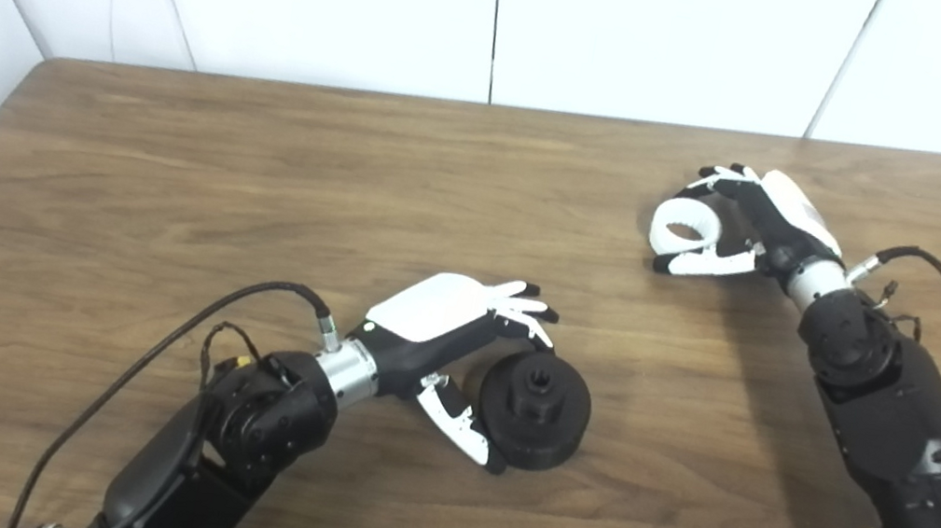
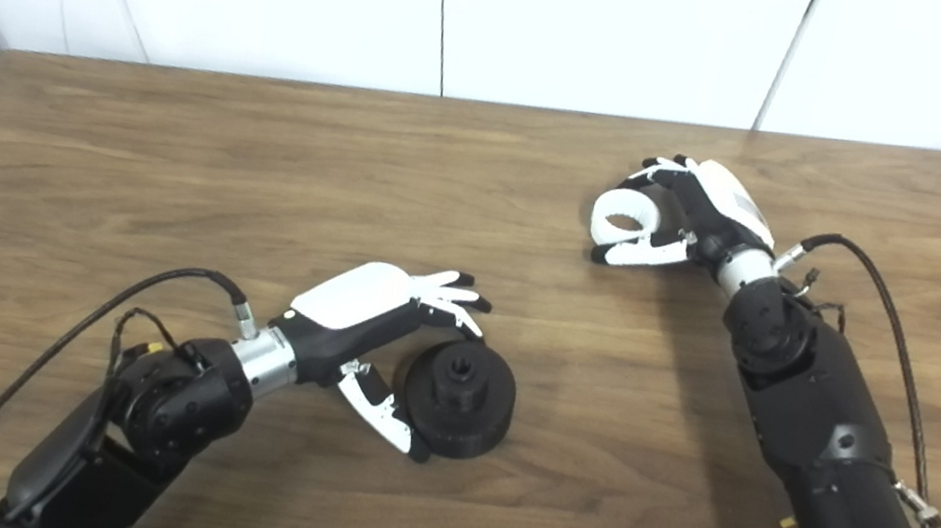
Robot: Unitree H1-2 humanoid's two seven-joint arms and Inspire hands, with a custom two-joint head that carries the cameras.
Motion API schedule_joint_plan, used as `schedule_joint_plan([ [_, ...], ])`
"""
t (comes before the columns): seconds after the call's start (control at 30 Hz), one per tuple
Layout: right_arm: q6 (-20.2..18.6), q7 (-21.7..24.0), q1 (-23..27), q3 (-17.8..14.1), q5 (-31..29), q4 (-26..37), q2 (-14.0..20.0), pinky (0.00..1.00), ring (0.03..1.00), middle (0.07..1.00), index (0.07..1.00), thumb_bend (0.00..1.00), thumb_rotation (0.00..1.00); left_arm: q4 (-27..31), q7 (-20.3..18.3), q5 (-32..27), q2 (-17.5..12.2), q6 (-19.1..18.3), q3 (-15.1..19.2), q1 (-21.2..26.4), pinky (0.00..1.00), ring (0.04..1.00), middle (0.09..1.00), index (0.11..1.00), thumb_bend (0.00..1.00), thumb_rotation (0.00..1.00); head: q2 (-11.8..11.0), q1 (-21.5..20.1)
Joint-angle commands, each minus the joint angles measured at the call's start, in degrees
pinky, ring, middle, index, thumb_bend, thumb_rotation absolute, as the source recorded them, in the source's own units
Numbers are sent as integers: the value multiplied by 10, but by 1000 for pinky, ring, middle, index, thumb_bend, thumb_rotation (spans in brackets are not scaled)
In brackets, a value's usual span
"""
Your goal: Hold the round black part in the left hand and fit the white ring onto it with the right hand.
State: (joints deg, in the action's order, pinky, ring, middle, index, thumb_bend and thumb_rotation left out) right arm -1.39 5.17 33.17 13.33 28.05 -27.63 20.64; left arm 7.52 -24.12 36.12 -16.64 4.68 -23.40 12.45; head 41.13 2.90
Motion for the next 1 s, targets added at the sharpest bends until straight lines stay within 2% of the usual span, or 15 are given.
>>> schedule_joint_plan([
  [0.0,18,-4,23,-4,-3,7,12,997,1000,907,668,817,295,14,5,5,0,0,-1,7,929,985,914,658,900,258,1,0],
  [0.2,21,-9,22,-7,-4,2,13,970,999,902,643,812,291,17,3,7,0,-2,-1,7,923,985,913,658,895,250,2,0],
  [0.5,23,-13,22,-7,-2,-3,13,983,999,896,627,779,267,15,3,3,-1,-2,0,6,972,988,916,659,886,249,1,1],
  [0.77,28,-20,21,-8,-2,-5,11,975,993,888,603,769,239,19,0,3,-4,-6,-1,6,953,991,918,660,880,253,1,1],
  [0.8,28,-20,20,-8,-2,-4,11,978,993,888,550,649,197,20,-1,3,-3,-9,-1,6,949,991,918,660,880,251,1,1],
  [0.83,29,-21,20,-8,-3,-4,11,977,992,887,516,574,171,20,-2,2,-3,-11,0,6,928,992,919,660,881,247,1,1],
  [0.97,30,-24,20,-9,-6,-5,10,974,994,886,494,525,155,21,-3,1,-3,-13,0,6,923,992,918,658,884,237,2,2],
])
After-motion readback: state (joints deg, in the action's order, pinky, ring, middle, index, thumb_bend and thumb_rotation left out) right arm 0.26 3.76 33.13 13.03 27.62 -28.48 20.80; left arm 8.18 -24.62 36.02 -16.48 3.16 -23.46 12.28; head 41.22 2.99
